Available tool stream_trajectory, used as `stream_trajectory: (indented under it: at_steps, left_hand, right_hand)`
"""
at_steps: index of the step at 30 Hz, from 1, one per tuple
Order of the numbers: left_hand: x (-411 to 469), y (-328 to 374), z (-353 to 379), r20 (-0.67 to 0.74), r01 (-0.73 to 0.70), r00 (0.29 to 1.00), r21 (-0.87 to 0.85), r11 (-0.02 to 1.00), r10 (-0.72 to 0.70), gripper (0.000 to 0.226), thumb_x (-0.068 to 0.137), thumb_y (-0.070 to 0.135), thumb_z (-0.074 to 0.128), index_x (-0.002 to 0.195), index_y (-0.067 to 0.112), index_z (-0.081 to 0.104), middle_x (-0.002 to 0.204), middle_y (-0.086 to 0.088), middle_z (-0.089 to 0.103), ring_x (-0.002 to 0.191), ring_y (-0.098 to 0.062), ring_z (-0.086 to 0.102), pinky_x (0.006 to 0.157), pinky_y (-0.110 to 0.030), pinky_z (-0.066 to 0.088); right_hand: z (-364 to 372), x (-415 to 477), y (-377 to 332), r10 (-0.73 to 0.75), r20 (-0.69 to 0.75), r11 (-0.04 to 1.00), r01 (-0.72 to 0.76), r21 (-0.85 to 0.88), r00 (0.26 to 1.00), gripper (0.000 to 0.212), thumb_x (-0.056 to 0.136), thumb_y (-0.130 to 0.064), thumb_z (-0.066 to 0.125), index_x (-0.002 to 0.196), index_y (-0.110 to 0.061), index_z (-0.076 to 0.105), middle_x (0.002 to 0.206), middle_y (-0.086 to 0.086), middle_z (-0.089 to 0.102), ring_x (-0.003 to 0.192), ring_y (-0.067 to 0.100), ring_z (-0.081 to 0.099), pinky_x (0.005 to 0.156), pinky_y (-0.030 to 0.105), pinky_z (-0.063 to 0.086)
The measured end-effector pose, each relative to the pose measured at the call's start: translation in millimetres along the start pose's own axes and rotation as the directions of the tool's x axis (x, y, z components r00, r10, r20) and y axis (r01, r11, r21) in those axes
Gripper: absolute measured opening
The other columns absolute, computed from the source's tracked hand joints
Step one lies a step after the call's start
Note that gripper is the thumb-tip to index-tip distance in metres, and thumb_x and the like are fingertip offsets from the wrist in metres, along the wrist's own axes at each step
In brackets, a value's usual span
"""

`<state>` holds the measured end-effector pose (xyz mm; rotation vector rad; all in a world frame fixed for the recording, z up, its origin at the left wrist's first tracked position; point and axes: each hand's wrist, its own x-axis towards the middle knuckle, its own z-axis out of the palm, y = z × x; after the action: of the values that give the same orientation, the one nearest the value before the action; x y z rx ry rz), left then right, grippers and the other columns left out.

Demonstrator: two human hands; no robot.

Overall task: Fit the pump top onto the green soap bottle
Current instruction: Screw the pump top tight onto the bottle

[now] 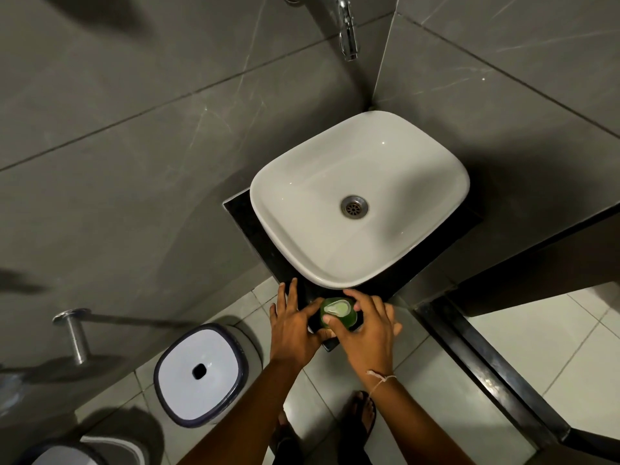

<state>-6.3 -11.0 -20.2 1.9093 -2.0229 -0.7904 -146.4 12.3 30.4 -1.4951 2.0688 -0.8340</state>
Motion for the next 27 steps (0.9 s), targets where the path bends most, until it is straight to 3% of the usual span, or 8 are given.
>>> stream_trajectory:
  at_steps: [2,7,10,13,19,21,25,27]
  left_hand:
    - [-0.4,0.4,-0.1,0.003,0.003,1.0,0.008,1.0,-0.003,0.066,0.07,0.053,0.075,0.131,0.04,0.051,0.162,-0.006,0.005,0.148,-0.028,-0.009,0.116,-0.061,0.015]
    - [-0.7,1.0,-0.2,0.007,0.002,1.0,0.006,1.0,-0.002,0.064,0.072,0.051,0.074,0.13,0.039,0.052,0.162,-0.006,0.004,0.148,-0.027,-0.011,0.116,-0.061,0.014]
    - [-1.1,1.0,-0.8,0.008,0.005,1.0,0.001,1.0,-0.005,0.064,0.073,0.049,0.074,0.132,0.04,0.05,0.163,-0.005,0.002,0.148,-0.027,-0.012,0.116,-0.061,0.014]
    - [-0.9,1.8,-1.4,0.015,0.005,1.0,0.022,1.0,-0.005,0.066,0.073,0.05,0.074,0.133,0.041,0.048,0.163,-0.005,0.002,0.148,-0.027,-0.012,0.116,-0.061,0.014]
    - [-1.6,3.9,0.1,-0.015,0.006,1.0,0.018,1.0,-0.005,0.064,0.073,0.052,0.073,0.131,0.039,0.051,0.162,-0.007,0.008,0.148,-0.029,-0.008,0.116,-0.061,0.015]
    - [-1.5,3.8,1.2,-0.019,0.005,1.0,0.025,1.0,-0.004,0.062,0.074,0.05,0.073,0.131,0.039,0.051,0.162,-0.008,0.008,0.148,-0.03,-0.007,0.115,-0.062,0.016]
    - [-0.2,1.7,2.1,-0.013,0.001,1.0,0.04,0.999,-0.001,0.064,0.073,0.054,0.072,0.131,0.04,0.05,0.162,-0.007,0.008,0.148,-0.029,-0.007,0.115,-0.062,0.016]
    - [-0.4,1.8,2.6,-0.01,0.0,1.0,0.045,0.999,0.001,0.065,0.073,0.058,0.07,0.132,0.04,0.049,0.162,-0.007,0.008,0.148,-0.029,-0.008,0.116,-0.061,0.014]
  right_hand:
    - [-1.7,-3.6,3.9,-0.046,-0.006,0.998,0.046,0.04,0.999,0.043,0.068,-0.048,0.073,0.11,-0.044,0.066,0.102,-0.012,0.06,0.108,0.016,0.046,0.084,0.038,0.031]
    - [1.8,5.4,-8.3,0.043,-0.033,0.997,-0.045,-0.057,0.999,0.038,0.058,-0.05,0.083,0.076,-0.029,0.057,0.08,-0.008,0.057,0.092,0.021,0.051,0.079,0.042,0.036]
    - [-1.0,3.5,-5.7,0.019,-0.014,0.999,-0.02,-0.045,1.0,0.042,0.058,-0.059,0.079,0.088,-0.033,0.063,0.09,-0.01,0.057,0.099,0.016,0.046,0.083,0.042,0.036]
    - [-6.0,-0.6,4.1,-0.085,0.017,0.996,0.085,-0.001,0.996,0.042,0.069,-0.045,0.079,0.11,-0.044,0.068,0.1,-0.012,0.057,0.105,0.017,0.045,0.085,0.038,0.03]
    - [-2.6,6.8,-0.3,0.014,-0.047,1.0,-0.013,0.026,0.999,0.035,0.056,-0.042,0.086,0.074,-0.03,0.059,0.076,-0.015,0.05,0.089,0.017,0.047,0.076,0.032,0.023]
    - [-1.7,5.0,0.5,0.012,-0.036,1.0,-0.012,0.023,0.999,0.04,0.057,-0.049,0.083,0.075,-0.031,0.052,0.08,-0.013,0.052,0.091,0.015,0.045,0.076,0.034,0.025]
    - [-4.2,4.2,9.3,-0.069,0.041,0.997,0.069,0.017,0.997,0.04,0.066,-0.048,0.074,0.104,-0.038,0.068,0.101,-0.012,0.06,0.106,0.015,0.045,0.082,0.035,0.025]
    - [-4.5,6.2,10.8,-0.027,0.014,0.999,0.027,0.018,1.0,0.03,0.063,-0.042,0.079,0.09,-0.032,0.071,0.095,-0.009,0.062,0.103,0.023,0.05,0.081,0.036,0.025]
